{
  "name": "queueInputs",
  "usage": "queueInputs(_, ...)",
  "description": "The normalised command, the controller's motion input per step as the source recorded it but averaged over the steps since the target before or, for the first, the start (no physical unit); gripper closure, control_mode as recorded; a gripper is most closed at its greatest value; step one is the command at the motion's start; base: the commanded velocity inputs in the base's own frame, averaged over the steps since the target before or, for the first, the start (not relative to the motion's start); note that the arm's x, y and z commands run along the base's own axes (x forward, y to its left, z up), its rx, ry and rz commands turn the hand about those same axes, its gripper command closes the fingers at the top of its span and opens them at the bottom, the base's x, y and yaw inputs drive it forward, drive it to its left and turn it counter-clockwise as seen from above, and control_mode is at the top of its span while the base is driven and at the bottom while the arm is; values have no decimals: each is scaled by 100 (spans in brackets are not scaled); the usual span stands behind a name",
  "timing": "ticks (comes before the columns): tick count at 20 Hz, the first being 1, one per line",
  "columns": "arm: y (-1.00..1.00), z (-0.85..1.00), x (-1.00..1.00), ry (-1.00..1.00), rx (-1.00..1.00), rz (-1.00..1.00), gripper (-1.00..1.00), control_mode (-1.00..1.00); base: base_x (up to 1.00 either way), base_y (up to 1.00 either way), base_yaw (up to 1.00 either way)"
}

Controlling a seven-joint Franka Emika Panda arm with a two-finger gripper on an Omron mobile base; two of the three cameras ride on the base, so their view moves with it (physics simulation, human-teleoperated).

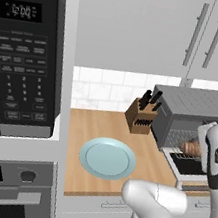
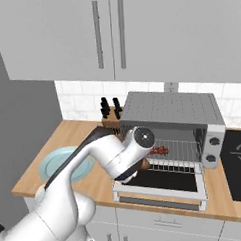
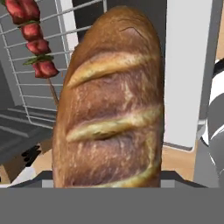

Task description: Pick up the kebab skewer and baguette bread, and place them inside the toaster oven. Close the toaster oven door and start by setting the timer.

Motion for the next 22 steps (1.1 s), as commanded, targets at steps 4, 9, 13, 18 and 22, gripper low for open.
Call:
queueInputs(4, -71, 0, 30, 0, 2, 2, 100, -100, 0, 0, 0)
queueInputs(9, -31, -3, 43, 0, 0, 4, 100, -100, 0, 0, 0)
queueInputs(13, -2, -9, 38, 0, -2, 1, 100, -100, 0, 0, 0)
queueInputs(18, -18, -27, 23, -3, -12, -1, 100, -100, 0, 0, 0)
queueInputs(22, -9, -36, 5, -21, -20, -6, 100, -100, 0, 0, 0)
